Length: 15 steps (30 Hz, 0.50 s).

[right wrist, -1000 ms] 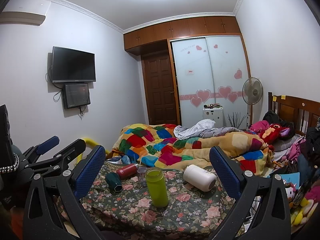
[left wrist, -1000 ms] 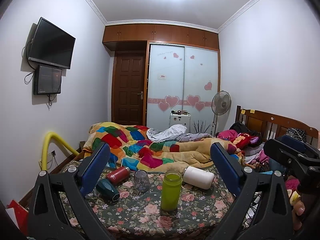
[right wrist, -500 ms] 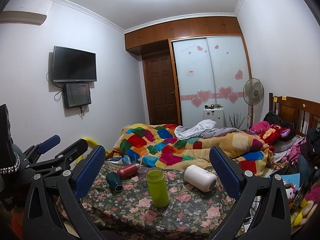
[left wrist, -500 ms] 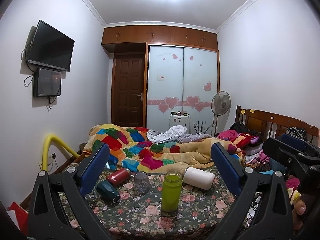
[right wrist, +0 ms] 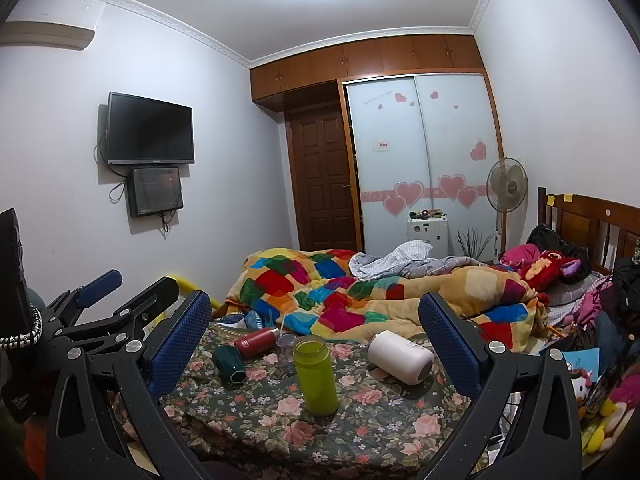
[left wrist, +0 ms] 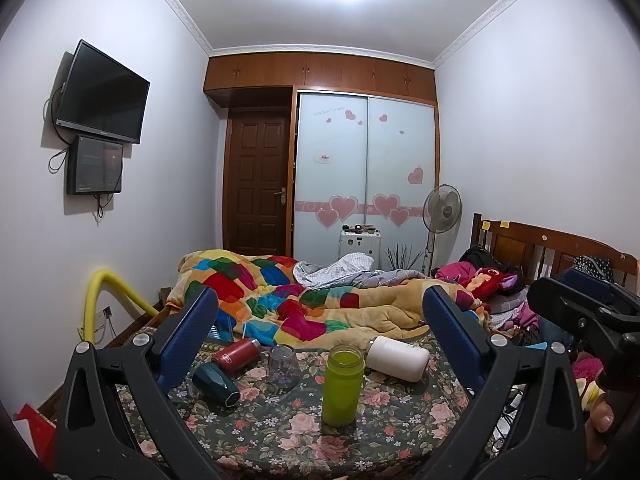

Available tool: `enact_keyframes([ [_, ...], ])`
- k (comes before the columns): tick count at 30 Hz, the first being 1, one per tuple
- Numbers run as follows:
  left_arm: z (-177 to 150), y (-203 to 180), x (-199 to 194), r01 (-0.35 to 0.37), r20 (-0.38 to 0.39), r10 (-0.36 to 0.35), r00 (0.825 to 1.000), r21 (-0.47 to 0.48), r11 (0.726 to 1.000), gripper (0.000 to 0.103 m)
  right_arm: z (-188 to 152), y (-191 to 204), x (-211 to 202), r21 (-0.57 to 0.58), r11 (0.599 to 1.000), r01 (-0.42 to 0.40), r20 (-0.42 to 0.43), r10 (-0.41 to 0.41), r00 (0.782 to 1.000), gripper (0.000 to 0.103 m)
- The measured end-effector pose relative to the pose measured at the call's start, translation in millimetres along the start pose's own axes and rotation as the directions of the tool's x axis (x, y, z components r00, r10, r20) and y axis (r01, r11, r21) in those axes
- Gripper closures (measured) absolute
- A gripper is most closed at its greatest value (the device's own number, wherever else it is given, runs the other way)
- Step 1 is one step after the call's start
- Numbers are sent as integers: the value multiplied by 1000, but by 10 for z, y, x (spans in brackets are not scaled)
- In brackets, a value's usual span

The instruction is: Flip cup upright

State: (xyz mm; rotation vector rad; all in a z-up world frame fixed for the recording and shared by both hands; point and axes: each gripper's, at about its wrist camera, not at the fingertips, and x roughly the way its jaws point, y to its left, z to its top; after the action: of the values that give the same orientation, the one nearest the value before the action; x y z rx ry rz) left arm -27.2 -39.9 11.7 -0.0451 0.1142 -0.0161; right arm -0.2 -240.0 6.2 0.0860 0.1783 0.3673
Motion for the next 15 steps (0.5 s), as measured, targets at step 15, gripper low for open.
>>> enact_keyframes([
  [15,-30,2,-9,4,8,-4,1000,12,1000,0,8,1,-5,-1,1000,2,0,-2,1000,0],
])
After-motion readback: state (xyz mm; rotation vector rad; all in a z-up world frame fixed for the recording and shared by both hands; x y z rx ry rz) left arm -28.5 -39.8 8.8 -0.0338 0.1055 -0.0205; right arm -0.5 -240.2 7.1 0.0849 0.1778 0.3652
